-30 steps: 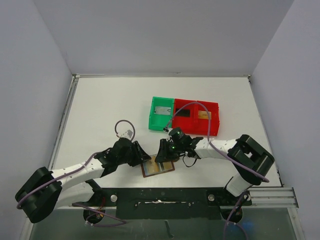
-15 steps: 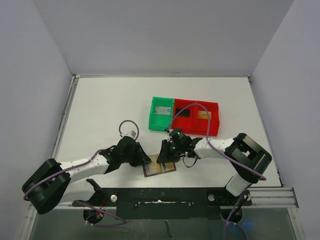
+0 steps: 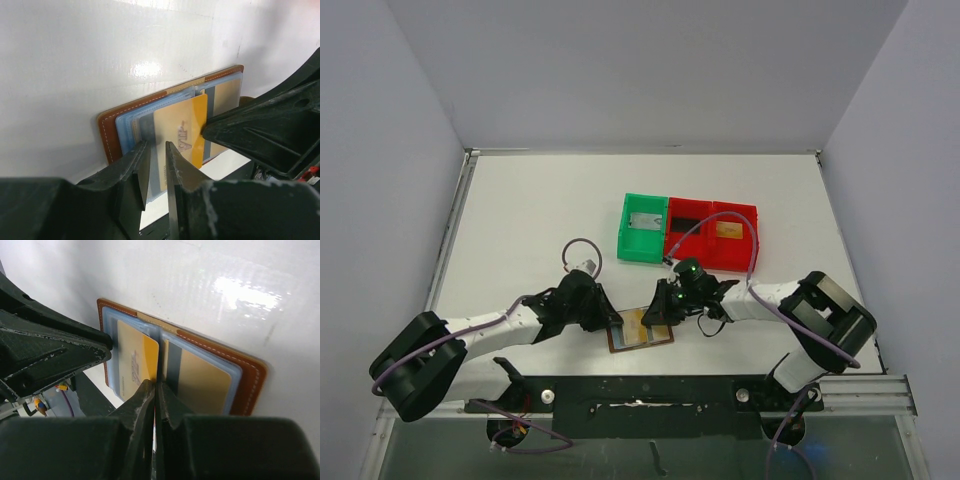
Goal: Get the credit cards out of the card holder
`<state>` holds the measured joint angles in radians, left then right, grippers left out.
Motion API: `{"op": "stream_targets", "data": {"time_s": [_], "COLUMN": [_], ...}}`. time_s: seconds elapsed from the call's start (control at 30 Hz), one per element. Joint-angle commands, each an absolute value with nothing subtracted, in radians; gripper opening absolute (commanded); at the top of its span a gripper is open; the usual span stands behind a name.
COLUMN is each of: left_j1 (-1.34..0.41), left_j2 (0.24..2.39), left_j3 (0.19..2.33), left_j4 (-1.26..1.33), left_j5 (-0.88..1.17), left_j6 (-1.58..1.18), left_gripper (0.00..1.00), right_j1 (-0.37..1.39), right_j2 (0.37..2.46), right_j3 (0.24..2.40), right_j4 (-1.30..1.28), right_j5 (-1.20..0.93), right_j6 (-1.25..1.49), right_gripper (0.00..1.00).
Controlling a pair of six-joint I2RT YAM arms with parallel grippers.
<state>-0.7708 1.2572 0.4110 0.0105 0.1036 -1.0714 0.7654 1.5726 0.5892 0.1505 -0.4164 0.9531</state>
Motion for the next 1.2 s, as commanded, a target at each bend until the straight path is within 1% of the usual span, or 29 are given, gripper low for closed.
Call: {"op": "stream_targets", "data": {"time_s": [0.0, 0.37, 0.6, 0.67, 0.77, 0.93, 1.17], "left_j1": [-0.773, -0.773, -0.774, -0.774, -0.778, -0.810, -0.840], "left_j2": [1.280, 1.266, 1.174, 1.155, 1.162, 1.247, 1.395], "left_j3": [0.423, 0.435, 0.495, 0.506, 0.496, 0.509, 0.540], "left_j4": [-0.072, -0.074, -0.080, -0.056, 0.034, 0.092, 0.059], "left_j5": [0.052, 0.055, 0.035, 0.049, 0.129, 0.192, 0.182], "left_j6": [-1.026, -1.017, -1.009, -1.006, -1.008, -1.000, -0.991], "left_gripper": [0.19, 0.19, 0.29, 0.30, 0.30, 0.30, 0.21], "right_j1": [0.733, 0.722, 0.718, 0.717, 0.716, 0.710, 0.706], "right_j2": [1.507, 1.505, 1.496, 1.491, 1.478, 1.460, 1.450], "right_j3": [0.557, 0.551, 0.549, 0.547, 0.539, 0.530, 0.520], "right_j4": [0.215, 0.175, 0.158, 0.157, 0.153, 0.153, 0.157], "right_j5": [-0.453, -0.418, -0.394, -0.388, -0.377, -0.368, -0.372], "right_j6": [0.962, 0.956, 0.960, 0.963, 0.969, 0.976, 0.982], "right_gripper": [0.00, 0.00, 0.00, 0.00, 0.00, 0.00, 0.00]}}
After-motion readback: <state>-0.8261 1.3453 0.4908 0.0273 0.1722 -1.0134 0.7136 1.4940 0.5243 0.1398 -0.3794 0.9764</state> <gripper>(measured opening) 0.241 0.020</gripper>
